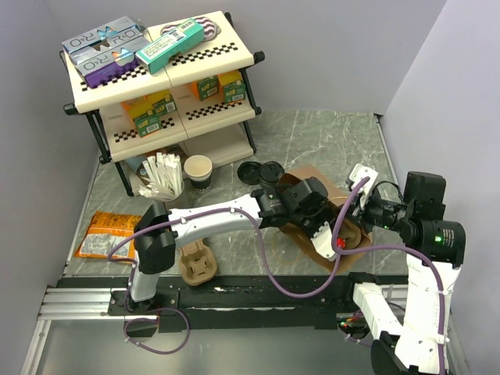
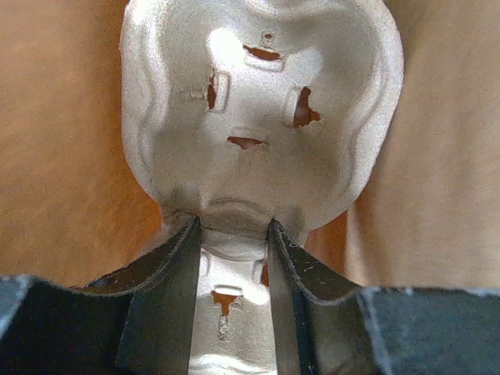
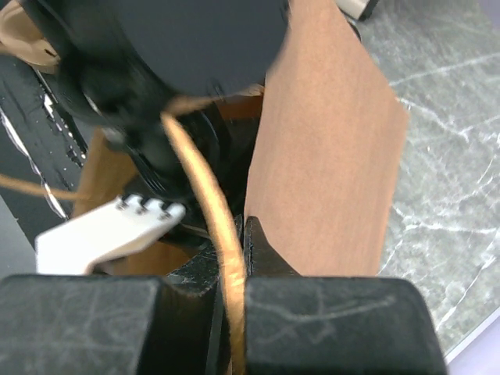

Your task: Pack the takeout coffee

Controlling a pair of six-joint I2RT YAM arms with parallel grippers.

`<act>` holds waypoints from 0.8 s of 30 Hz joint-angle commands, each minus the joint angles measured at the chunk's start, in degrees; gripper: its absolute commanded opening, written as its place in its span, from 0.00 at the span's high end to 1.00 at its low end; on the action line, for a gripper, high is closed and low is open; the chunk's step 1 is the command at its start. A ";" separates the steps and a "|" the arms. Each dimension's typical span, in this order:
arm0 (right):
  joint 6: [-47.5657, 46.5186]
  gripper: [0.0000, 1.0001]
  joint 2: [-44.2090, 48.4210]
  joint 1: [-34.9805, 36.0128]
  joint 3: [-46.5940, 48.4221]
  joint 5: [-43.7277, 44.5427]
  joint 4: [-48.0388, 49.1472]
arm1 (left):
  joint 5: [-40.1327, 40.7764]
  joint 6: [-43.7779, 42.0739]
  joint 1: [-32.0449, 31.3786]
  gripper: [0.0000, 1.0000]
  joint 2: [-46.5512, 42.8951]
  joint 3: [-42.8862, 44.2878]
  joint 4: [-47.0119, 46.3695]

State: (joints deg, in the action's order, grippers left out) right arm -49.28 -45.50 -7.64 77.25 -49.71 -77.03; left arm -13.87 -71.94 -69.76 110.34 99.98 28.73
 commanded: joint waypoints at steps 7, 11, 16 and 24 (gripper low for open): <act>-4.17 1.00 -1.00 0.34 3.34 -7.15 -12.35 | 1.83 -1.01 -0.64 0.99 1.89 -0.75 -5.17; -3.28 1.00 -1.44 0.43 3.78 -7.33 -12.79 | 4.19 -0.31 -0.64 0.99 3.20 -1.20 -6.49; -1.97 1.00 -1.00 0.34 2.73 -7.68 -12.79 | 8.14 0.75 -0.56 0.99 5.14 -0.75 -7.72; -1.17 1.00 -0.73 0.43 0.97 -7.68 -12.88 | 11.76 4.52 -0.56 0.95 6.02 -3.74 -17.03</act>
State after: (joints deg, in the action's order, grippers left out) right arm -51.00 -46.89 -7.64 78.48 -52.90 -77.56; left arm -4.56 -70.24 -70.35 115.46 97.34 17.89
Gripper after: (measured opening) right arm 0.020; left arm 0.403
